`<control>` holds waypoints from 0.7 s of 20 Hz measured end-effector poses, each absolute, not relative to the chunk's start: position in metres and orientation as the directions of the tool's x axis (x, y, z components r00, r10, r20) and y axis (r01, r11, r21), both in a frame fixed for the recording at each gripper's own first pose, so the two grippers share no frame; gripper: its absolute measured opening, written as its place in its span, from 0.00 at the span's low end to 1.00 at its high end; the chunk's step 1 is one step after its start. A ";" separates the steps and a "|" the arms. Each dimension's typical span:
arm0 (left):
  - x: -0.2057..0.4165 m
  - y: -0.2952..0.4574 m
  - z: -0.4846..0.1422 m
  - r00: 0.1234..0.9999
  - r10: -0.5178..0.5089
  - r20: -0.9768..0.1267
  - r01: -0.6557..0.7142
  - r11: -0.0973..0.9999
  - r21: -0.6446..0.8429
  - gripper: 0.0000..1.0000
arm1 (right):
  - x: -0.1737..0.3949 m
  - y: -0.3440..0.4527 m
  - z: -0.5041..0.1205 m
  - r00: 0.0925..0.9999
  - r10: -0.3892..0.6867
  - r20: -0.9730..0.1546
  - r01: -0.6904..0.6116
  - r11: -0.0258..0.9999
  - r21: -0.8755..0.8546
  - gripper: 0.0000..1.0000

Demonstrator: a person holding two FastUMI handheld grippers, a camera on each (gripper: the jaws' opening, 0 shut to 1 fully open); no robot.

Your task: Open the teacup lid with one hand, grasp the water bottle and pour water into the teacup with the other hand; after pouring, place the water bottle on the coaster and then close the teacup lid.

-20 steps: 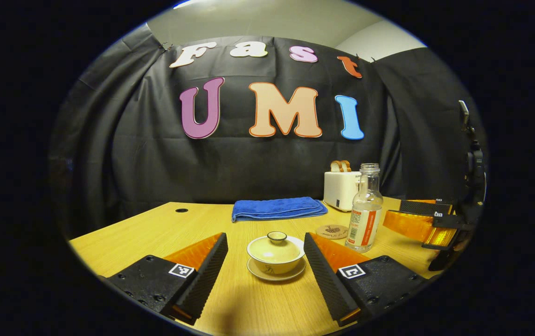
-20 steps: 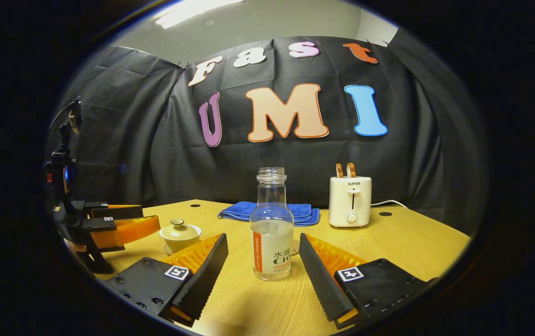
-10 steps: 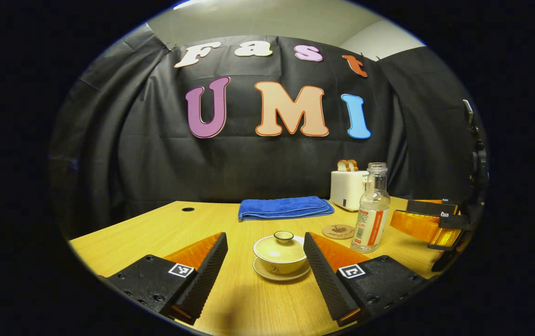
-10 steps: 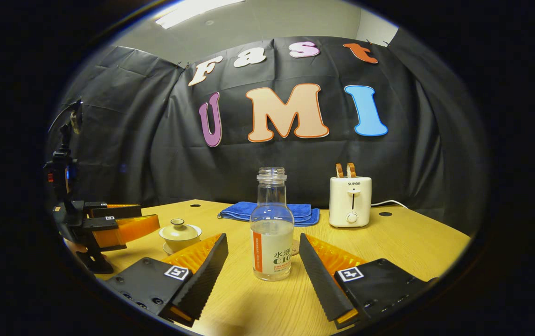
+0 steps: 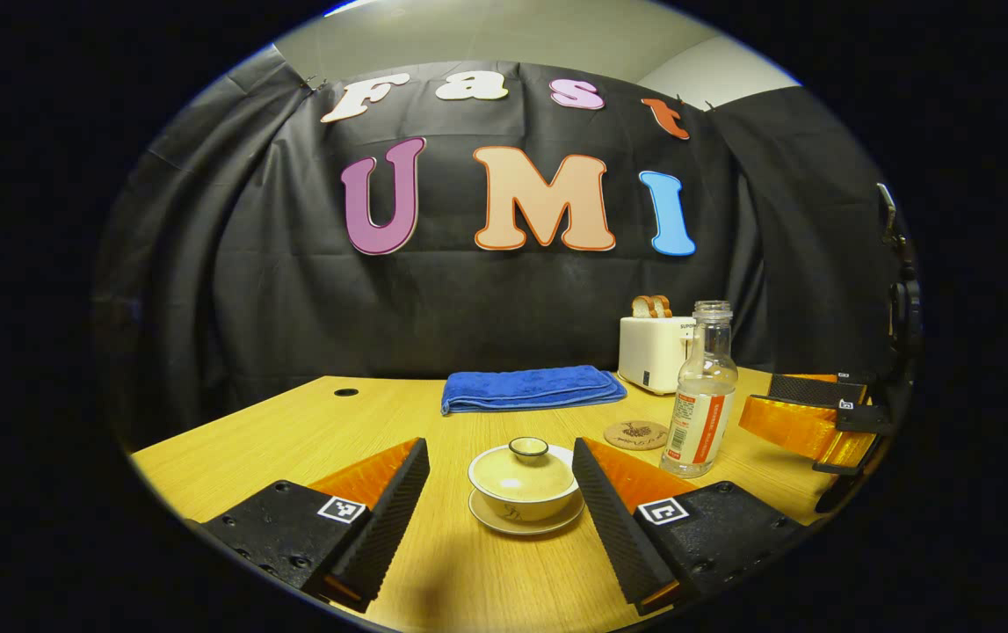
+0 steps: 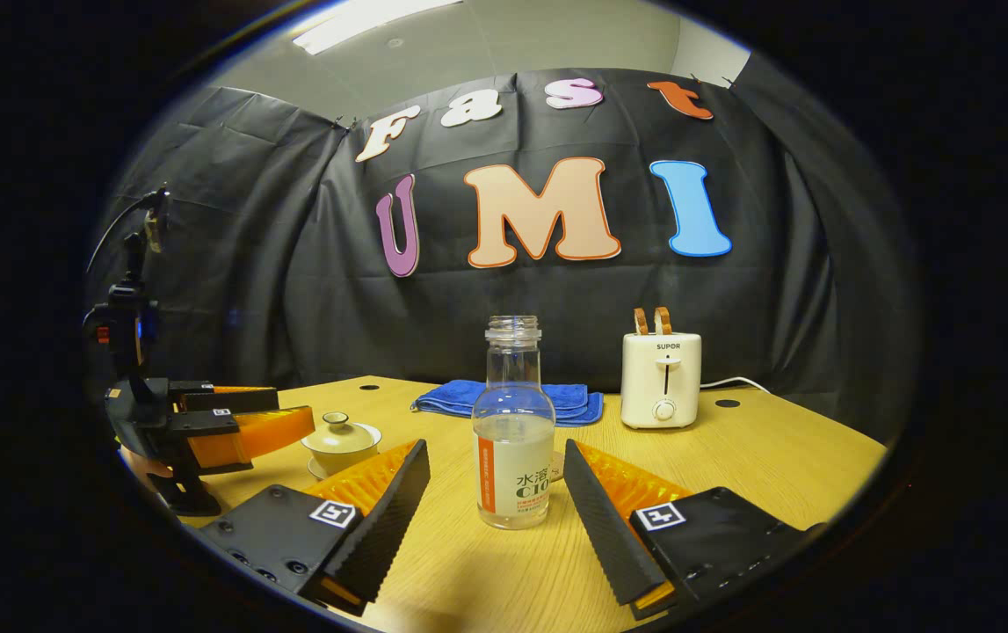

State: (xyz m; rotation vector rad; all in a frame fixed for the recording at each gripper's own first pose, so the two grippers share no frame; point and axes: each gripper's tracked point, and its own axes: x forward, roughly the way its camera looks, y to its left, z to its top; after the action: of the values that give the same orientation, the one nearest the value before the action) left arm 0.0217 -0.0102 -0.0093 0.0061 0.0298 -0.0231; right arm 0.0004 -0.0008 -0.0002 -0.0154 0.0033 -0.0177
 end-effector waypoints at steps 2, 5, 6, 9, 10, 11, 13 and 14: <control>0.028 -0.012 -0.014 0.998 -0.028 -0.058 0.028 1.000 0.007 0.96 | 0.000 -0.001 0.000 1.000 -0.018 -0.003 0.018 1.000 -0.015 0.98; 0.035 -0.013 -0.020 0.995 -0.032 -0.098 0.033 0.999 0.008 0.95 | 0.000 -0.001 -0.001 1.000 -0.017 -0.003 0.017 1.000 -0.015 0.98; 0.038 -0.013 -0.022 0.994 -0.031 -0.107 0.032 0.999 0.010 0.96 | 0.000 -0.001 0.000 1.000 -0.017 -0.003 0.017 1.000 -0.015 0.98; 0.047 -0.013 -0.025 0.992 -0.027 -0.127 0.029 0.999 0.016 0.96 | 0.000 -0.001 -0.001 1.000 -0.015 -0.003 0.015 1.000 -0.015 0.98; 0.050 -0.013 -0.026 0.991 -0.028 -0.134 0.031 0.999 0.020 0.96 | -0.001 0.000 0.000 1.000 -0.013 -0.003 0.013 1.000 -0.015 0.98; 0.052 -0.015 -0.028 0.989 -0.031 -0.143 0.035 0.999 0.025 0.96 | 0.001 0.000 -0.001 1.000 -0.012 -0.003 0.012 1.000 -0.015 0.98; 0.058 -0.018 -0.031 0.986 -0.039 -0.165 0.045 0.998 0.033 0.95 | 0.000 0.000 -0.001 1.000 -0.012 -0.003 0.012 1.000 -0.015 0.98; 0.061 -0.019 -0.033 0.984 -0.042 -0.176 0.049 0.998 0.036 0.95 | 0.000 0.000 -0.001 1.000 -0.011 -0.003 0.011 1.000 -0.015 0.99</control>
State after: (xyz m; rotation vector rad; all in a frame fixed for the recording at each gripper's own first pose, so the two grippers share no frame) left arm 0.0606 -0.0187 -0.0331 0.0398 0.1756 -0.0457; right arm 0.0000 0.0000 -0.0007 -0.0153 0.0031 -0.0115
